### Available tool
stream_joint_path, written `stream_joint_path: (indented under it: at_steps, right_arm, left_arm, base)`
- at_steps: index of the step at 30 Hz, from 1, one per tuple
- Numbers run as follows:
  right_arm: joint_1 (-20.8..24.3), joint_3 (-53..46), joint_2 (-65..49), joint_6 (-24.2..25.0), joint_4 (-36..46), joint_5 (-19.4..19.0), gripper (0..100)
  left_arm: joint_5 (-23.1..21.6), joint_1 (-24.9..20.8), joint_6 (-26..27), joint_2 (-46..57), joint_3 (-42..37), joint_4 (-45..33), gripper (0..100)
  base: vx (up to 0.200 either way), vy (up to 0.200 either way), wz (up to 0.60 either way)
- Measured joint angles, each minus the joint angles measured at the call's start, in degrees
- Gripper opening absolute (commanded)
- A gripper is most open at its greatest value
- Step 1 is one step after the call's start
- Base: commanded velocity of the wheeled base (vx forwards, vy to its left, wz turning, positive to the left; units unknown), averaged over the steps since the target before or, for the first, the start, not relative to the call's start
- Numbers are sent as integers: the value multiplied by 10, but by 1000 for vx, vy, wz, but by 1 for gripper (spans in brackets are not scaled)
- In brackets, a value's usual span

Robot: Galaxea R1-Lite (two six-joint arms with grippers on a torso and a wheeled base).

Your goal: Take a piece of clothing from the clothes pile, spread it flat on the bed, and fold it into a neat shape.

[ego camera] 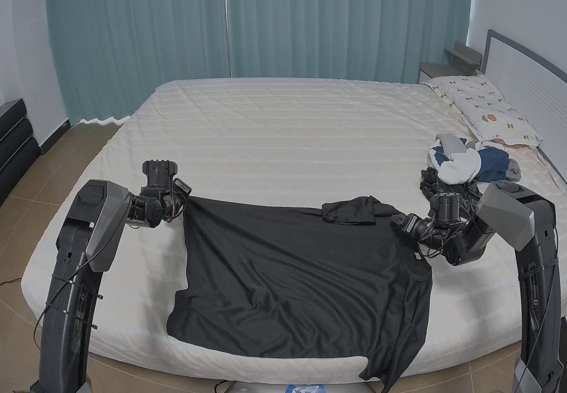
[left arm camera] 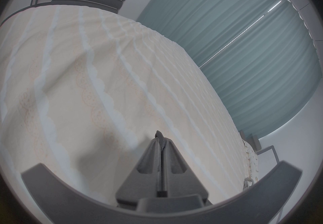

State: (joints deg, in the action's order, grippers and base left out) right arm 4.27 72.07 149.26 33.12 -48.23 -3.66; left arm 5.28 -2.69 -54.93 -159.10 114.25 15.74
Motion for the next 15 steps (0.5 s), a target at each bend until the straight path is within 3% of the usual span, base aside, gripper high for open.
stream_joint_path:
  at_steps: [15]
  right_arm:
    - [-1, 75, 25, -33, 41, 10, 100]
  left_arm:
    - [0, 1, -6, 1, 0, -3, 0]
  base:
    - [0, 0, 0]
